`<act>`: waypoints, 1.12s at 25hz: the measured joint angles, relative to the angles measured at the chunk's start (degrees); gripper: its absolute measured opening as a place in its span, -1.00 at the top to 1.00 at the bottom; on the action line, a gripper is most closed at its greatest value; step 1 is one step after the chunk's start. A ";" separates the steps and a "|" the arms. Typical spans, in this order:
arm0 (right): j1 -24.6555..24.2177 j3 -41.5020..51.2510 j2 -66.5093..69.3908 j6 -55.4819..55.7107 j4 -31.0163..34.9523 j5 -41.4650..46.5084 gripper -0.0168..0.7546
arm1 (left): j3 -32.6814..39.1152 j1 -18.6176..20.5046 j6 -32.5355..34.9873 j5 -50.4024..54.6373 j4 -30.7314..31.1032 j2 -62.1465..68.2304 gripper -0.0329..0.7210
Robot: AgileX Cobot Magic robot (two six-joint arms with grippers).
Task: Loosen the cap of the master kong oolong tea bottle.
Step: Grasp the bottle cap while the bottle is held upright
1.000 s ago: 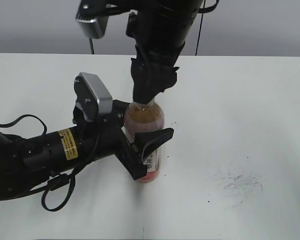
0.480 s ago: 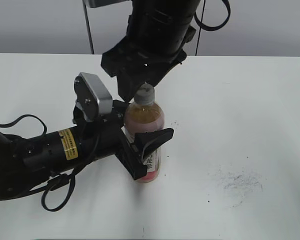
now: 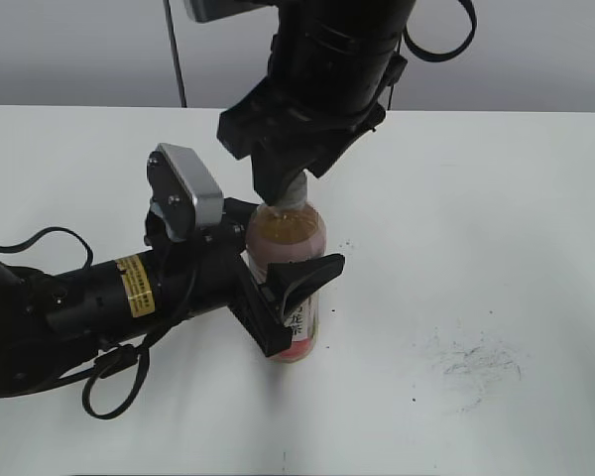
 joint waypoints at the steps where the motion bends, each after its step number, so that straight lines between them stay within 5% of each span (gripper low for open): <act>1: 0.00 0.00 0.00 0.00 0.00 0.00 -0.09 | 0.00 0.00 0.00 0.00 0.00 0.00 -0.27; 6: 0.00 0.00 0.00 -1.46 0.47 -0.05 0.23 | 0.00 0.00 0.00 0.00 0.00 0.00 -0.27; 15: 0.00 0.00 0.00 -14.44 0.64 -0.16 0.24 | 0.00 0.00 0.00 0.00 -0.16 0.00 -0.27; 28: 0.00 0.00 -0.07 -72.71 1.06 0.07 0.25 | 0.00 0.00 0.05 0.00 0.19 0.00 -0.27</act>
